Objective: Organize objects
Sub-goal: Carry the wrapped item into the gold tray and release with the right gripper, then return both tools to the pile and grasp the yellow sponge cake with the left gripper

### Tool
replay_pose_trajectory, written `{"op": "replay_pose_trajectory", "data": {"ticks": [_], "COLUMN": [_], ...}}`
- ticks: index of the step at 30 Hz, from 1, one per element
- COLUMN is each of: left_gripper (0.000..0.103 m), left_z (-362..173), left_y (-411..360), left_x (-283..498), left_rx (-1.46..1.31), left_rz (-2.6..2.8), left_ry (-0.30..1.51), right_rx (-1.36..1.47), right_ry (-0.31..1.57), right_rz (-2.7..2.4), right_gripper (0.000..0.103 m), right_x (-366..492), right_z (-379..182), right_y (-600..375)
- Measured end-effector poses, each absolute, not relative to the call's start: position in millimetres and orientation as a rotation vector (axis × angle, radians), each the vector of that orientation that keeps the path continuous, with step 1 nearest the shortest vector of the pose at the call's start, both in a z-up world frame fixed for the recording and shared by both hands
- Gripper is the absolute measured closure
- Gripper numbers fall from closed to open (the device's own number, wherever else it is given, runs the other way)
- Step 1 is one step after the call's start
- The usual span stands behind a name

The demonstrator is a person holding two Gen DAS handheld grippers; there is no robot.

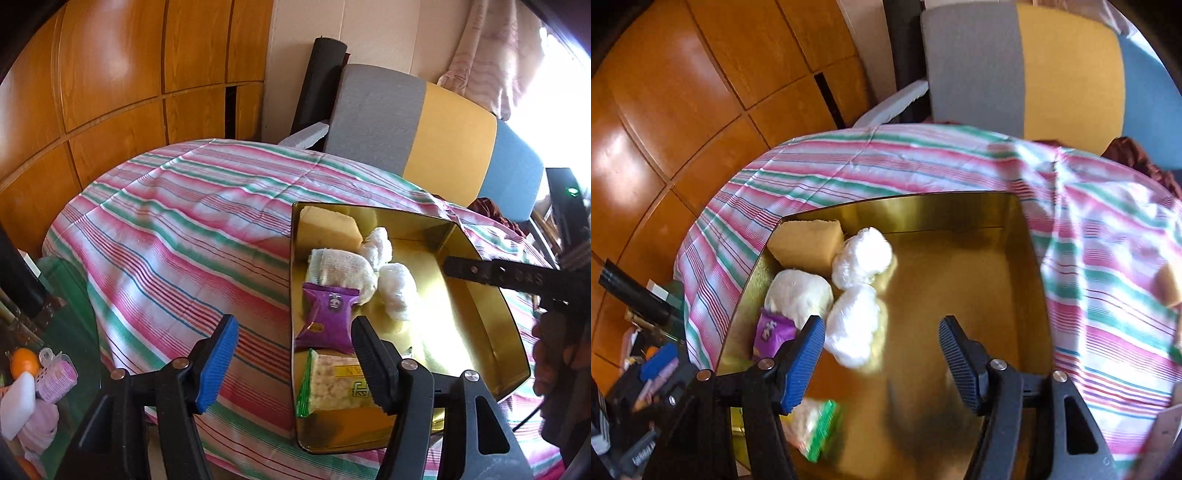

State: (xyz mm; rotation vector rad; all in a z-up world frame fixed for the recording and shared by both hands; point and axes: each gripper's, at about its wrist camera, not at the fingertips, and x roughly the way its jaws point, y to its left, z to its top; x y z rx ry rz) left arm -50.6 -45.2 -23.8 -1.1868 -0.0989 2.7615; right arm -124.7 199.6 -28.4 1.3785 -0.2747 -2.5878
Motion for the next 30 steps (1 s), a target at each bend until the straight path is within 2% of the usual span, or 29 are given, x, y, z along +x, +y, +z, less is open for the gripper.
{"op": "replay_pose_trajectory", "data": {"ticks": [4, 10, 23, 30], "left_gripper": [0.037, 0.037, 0.036, 0.036], "left_z": [-18.7, -12.6, -3.1, 2.1], "left_y": [-38.9, -26.8, 15.2, 45.0], "left_x": [-45.4, -38.2, -29.6, -29.4], "left_rx": [-1.165, -1.136, -1.088, -1.055], "left_rz": [2.762, 2.748, 2.671, 2.611], "left_ry": [-0.073, -0.031, 0.064, 0.119], "right_rx": [1.335, 1.301, 1.358, 1.43], "right_ry": [-0.197, -0.188, -0.285, -0.459], "right_rz": [-2.646, -2.725, -2.933, -3.147], "right_gripper": [0.038, 0.037, 0.037, 0.037], "right_x": [-101.4, -65.4, -5.5, 29.8], "right_z": [-18.8, -10.1, -6.2, -7.1], "right_y": [207.5, 237.8, 346.2, 438.5]}}
